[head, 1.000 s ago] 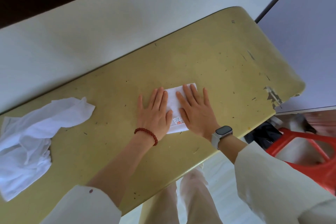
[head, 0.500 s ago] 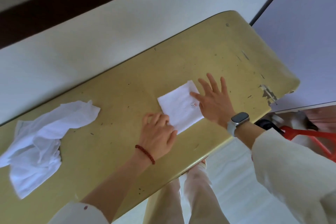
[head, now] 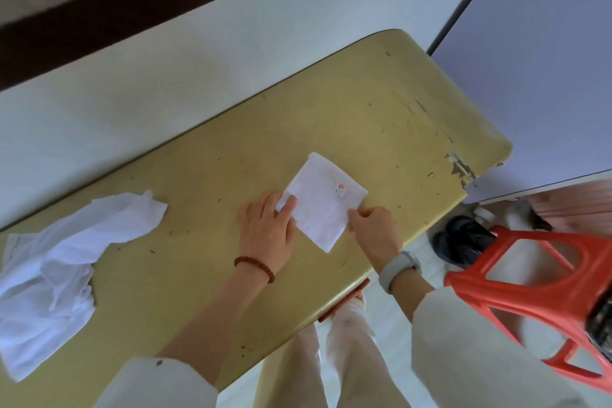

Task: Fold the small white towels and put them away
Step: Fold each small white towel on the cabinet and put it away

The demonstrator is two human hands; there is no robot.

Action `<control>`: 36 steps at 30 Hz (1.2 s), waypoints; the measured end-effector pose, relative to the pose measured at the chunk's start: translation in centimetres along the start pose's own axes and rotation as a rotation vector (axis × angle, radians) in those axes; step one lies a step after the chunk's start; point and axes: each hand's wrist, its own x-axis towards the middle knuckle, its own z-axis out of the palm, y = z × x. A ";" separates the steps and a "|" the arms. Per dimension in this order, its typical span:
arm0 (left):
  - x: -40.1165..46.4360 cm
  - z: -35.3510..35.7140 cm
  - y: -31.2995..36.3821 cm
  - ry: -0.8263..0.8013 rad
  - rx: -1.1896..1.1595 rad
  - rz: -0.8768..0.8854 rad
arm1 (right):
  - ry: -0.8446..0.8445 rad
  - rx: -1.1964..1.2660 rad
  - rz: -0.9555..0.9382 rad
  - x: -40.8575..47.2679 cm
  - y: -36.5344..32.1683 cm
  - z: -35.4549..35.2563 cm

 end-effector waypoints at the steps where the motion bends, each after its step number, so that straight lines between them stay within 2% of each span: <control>1: 0.0 0.0 0.2 0.004 0.000 -0.008 | -0.014 0.039 0.028 0.0 -0.1 0.2; 7: 0.3 -0.4 0.4 0.013 -0.009 -0.012 | -0.009 0.254 0.153 -0.1 -2.0 0.9; 9: 0.4 -0.8 0.5 -0.022 -0.006 -0.027 | -0.027 0.254 0.120 -0.6 -2.8 0.9; 11: 0.4 -1.3 0.5 -0.108 -0.045 -0.085 | -0.046 0.248 -0.009 -1.3 -3.4 0.7; 14: 0.3 -2.7 0.6 -0.134 -0.407 -0.294 | -0.109 0.191 -0.234 -2.9 -5.2 -0.5; 17: 0.1 -5.6 0.2 -0.085 -0.894 -0.512 | -0.274 0.089 -0.457 -5.0 -8.4 -2.5; 21: -1.4 -10.1 -0.9 -0.317 -1.252 -0.576 | -0.455 0.028 -0.647 -8.3 -11.7 -5.2; 24: -3.9 -13.0 -0.3 -0.198 -1.743 -0.625 | -0.616 0.119 -0.655 -9.8 -11.8 -6.8; 26: -6.4 -13.7 0.6 -0.043 -1.878 -0.690 | -0.711 0.159 -0.644 -10.2 -10.8 -7.4; 28: -9.4 -13.9 1.6 0.137 -1.786 -0.779 | -0.764 0.146 -0.654 -10.7 -9.4 -7.4; 31: -14.9 -14.2 3.4 0.422 -1.437 -0.916 | -0.844 0.088 -0.690 -12.2 -7.1 -5.5; 33: -19.2 -14.1 4.8 0.527 -1.215 -0.976 | -0.888 0.080 -0.704 -14.1 -5.3 -3.6; 36: -26.3 -14.3 6.8 0.628 -1.104 -1.080 | -1.019 0.149 -0.600 -18.6 -2.1 -0.5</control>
